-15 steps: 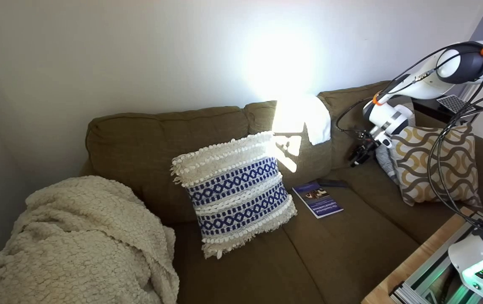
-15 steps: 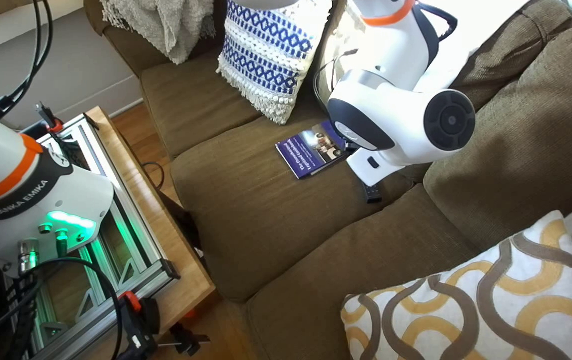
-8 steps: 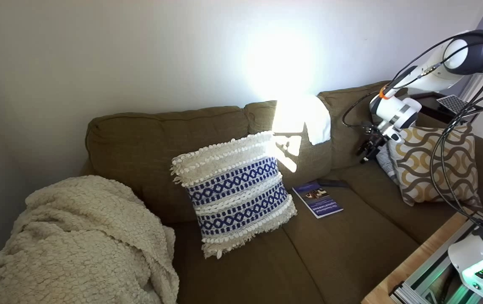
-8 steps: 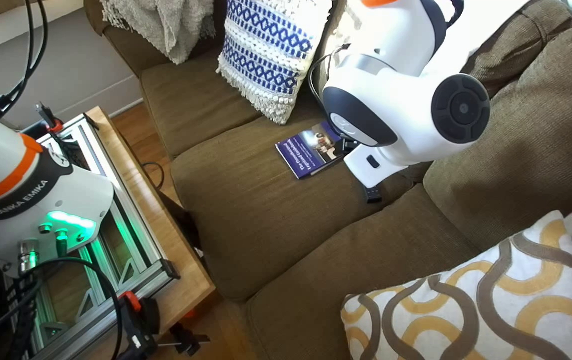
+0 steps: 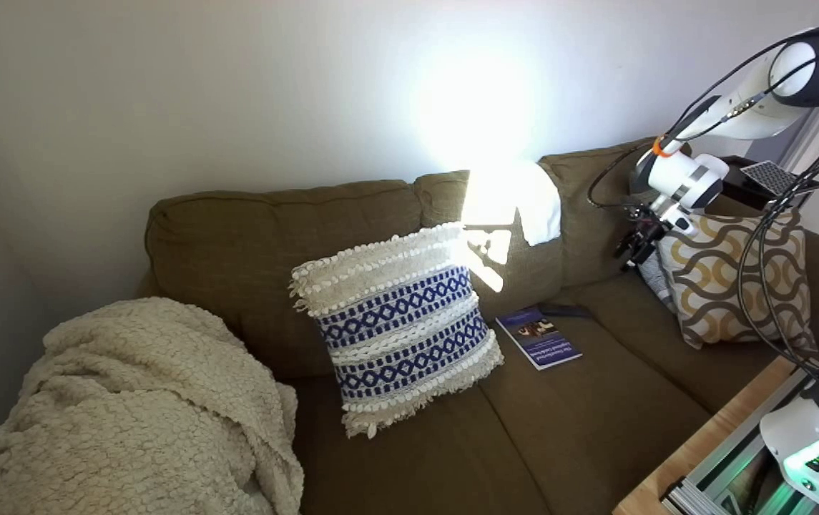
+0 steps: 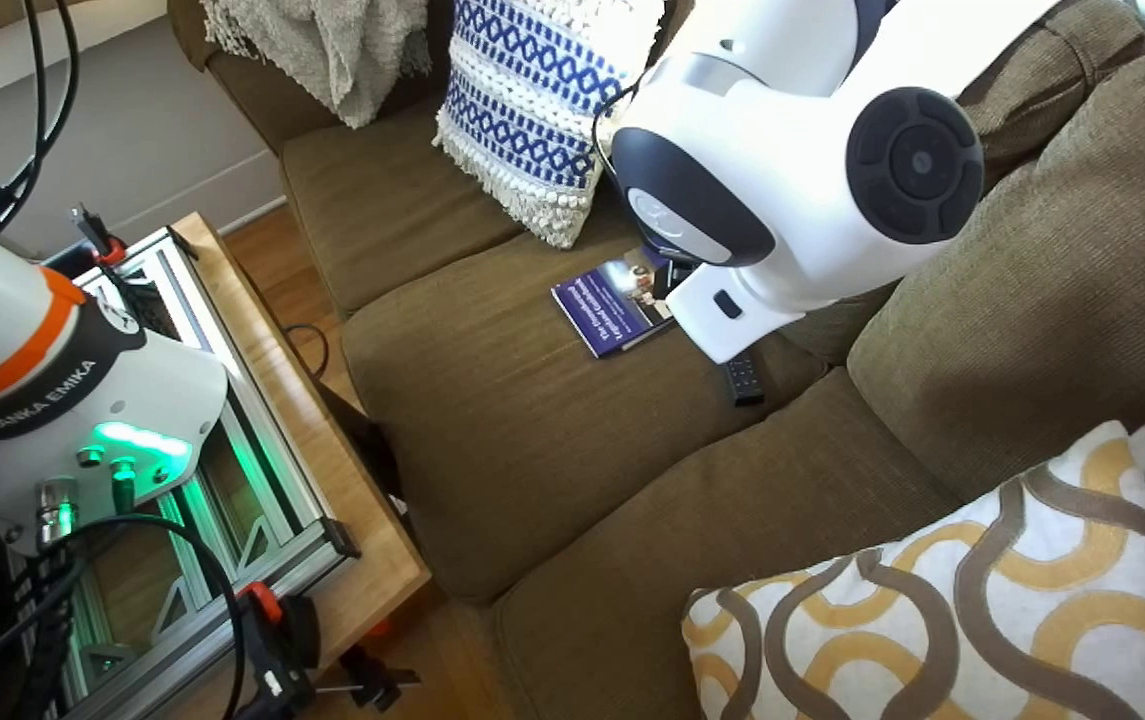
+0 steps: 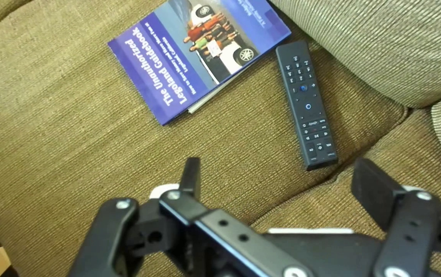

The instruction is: Remove the black remote from in-between the cushions of the couch

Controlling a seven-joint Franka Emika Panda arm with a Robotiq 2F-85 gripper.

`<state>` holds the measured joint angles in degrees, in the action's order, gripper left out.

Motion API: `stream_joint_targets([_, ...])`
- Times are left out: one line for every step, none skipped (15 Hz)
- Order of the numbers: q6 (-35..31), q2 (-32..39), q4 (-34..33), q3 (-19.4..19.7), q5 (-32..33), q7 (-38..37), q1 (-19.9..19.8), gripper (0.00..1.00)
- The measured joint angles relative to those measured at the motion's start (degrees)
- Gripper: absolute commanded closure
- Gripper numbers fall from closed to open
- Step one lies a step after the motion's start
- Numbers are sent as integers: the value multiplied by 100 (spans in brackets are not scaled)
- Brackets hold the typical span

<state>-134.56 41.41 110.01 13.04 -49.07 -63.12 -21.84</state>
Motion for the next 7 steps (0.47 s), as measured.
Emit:
stream_joint_targets([-1, -88, 88, 41, 0, 0, 37, 0])
stream_joint_targets([-1, -178, 178, 79, 0, 0, 69, 0])
stream_joint_targets([-6, -266, 260, 113, 0, 0, 98, 0])
stream_joint_targets([-6, -343, 336, 140, 0, 0, 118, 0])
stream_joint_targets([-6, -405, 390, 155, 0, 0, 130, 0])
stream_joint_targets([-6, -447, 432, 162, 0, 0, 138, 0])
stream_joint_targets([-6, -462, 449, 165, 0, 0, 142, 0])
